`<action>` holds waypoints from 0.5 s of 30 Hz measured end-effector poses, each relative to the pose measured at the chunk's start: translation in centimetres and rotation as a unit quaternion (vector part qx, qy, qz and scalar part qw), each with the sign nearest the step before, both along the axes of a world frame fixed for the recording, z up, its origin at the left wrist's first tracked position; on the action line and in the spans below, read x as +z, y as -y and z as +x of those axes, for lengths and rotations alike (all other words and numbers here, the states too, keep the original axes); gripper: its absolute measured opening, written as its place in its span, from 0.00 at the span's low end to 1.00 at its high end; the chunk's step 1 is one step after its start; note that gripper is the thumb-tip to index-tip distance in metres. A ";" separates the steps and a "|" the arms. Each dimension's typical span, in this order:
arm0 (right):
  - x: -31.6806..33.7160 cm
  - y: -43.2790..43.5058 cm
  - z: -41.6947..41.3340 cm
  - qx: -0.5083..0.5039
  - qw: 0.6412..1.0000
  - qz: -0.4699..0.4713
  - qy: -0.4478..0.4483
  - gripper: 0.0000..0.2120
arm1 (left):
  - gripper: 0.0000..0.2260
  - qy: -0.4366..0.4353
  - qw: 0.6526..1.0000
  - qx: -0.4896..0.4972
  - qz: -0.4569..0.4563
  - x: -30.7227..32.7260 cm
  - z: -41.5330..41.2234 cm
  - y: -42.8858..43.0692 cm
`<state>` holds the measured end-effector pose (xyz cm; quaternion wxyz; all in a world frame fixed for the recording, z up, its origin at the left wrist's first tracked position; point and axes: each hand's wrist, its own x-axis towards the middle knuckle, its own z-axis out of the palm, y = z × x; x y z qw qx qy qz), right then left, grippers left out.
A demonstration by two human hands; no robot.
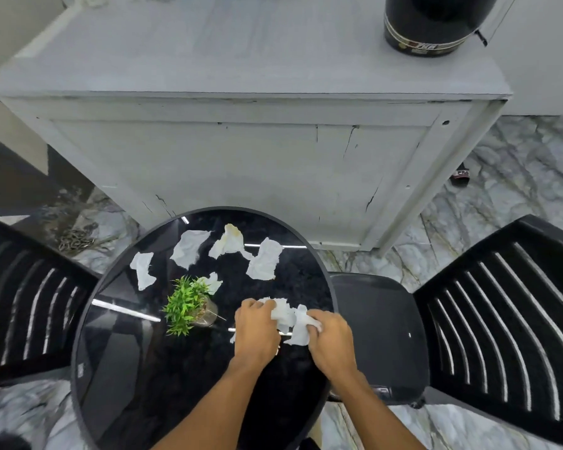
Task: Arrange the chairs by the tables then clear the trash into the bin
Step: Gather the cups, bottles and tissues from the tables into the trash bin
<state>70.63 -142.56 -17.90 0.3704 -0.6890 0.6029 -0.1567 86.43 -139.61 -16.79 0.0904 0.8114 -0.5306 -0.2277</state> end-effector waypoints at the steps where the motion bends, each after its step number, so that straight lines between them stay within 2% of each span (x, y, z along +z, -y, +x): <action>1: 0.5 0.5 0.3 -0.007 1.000 -0.002 0.011 0.12 | 0.16 -0.028 0.999 0.020 -0.009 0.4 0.1 0.0; 7: 3.7 3.7 3.6 -0.012 0.997 -0.011 0.074 0.12 | 0.16 -0.135 0.980 0.123 -0.083 4.6 2.1 1.1; 11: 4.9 6.0 6.9 -0.004 0.995 -0.063 0.083 0.11 | 0.15 -0.146 0.963 0.162 -0.157 7.8 5.2 3.2; 15: 4.6 7.9 9.6 0.002 0.998 -0.049 0.043 0.12 | 0.14 -0.146 0.955 0.184 -0.180 8.9 9.7 5.8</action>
